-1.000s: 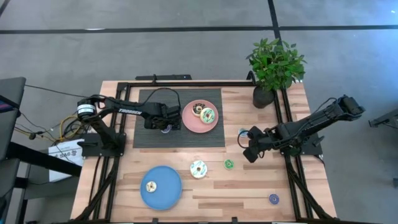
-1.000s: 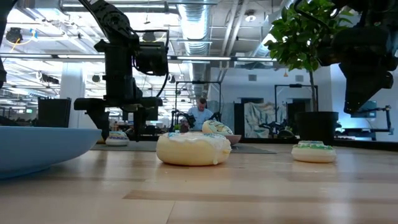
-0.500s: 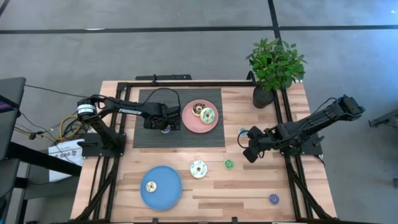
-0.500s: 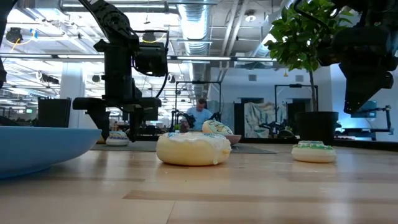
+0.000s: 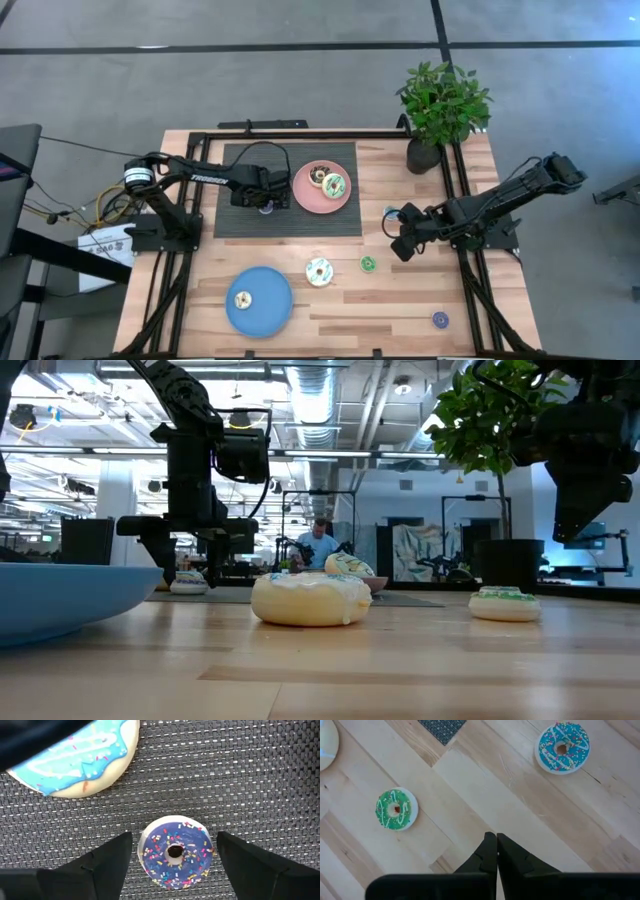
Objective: Pick & Place donuts
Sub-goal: Put the top small purple donut on the blue plate
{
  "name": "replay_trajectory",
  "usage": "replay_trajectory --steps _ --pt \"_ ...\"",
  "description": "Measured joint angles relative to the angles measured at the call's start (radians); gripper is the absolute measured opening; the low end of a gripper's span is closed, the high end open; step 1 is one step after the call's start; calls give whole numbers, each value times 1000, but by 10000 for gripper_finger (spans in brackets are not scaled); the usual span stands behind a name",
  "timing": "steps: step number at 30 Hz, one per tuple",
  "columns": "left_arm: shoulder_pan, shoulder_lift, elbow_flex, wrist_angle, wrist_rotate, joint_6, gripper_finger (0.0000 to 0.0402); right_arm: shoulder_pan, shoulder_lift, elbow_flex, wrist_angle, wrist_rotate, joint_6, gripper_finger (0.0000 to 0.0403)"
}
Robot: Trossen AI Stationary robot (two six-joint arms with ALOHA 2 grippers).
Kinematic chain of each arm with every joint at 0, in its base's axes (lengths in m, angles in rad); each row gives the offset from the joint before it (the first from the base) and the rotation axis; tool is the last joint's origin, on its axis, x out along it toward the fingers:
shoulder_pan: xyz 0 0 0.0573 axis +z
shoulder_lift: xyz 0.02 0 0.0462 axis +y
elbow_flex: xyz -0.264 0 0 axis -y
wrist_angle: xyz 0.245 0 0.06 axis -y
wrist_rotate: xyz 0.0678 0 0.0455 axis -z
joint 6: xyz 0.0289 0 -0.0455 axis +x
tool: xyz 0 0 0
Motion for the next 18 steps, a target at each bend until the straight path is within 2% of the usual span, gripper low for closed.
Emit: replay_trajectory --steps 10,18 --pt "-8 0 0 -6 -39 -1 284 0 0 0 0 0 0 1" --pt "-16 20 0 -9 -25 1 284 0 0 0 1 0 0 1"
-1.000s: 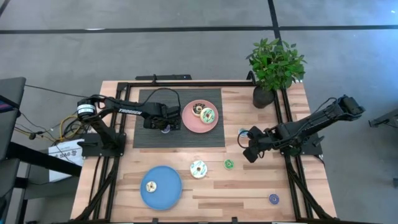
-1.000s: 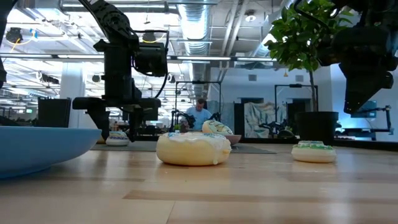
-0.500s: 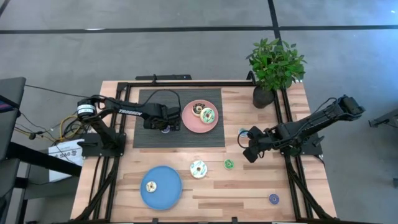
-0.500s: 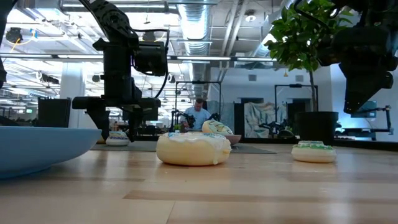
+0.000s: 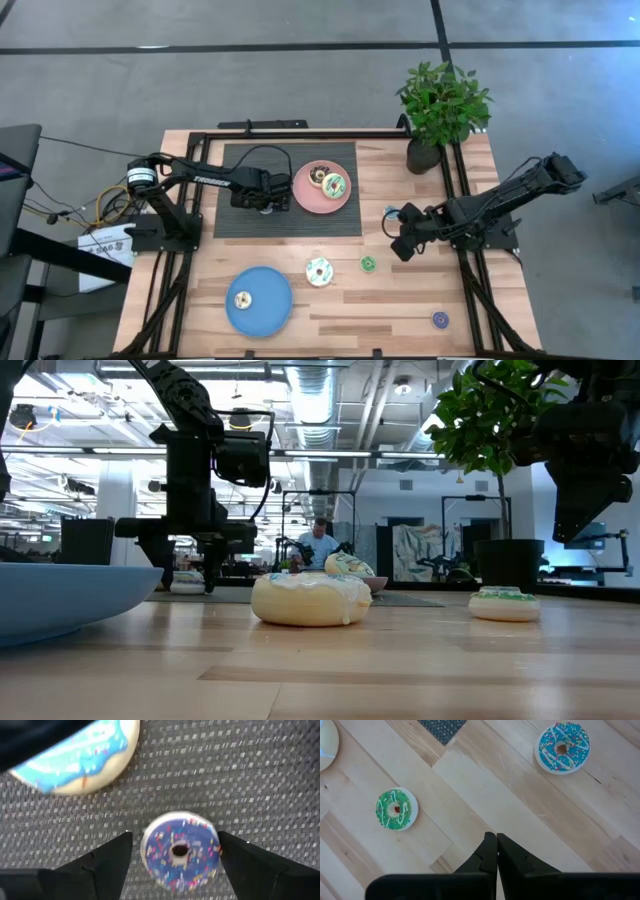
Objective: Pick & Place donuts
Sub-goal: Put the top small purple donut on the blue plate
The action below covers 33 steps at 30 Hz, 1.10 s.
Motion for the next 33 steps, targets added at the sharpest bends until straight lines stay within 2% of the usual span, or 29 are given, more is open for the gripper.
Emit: replay_trajectory --steps 33 --pt "-13 26 1 16 9 -10 283 0 0 0 23 0 0 1"
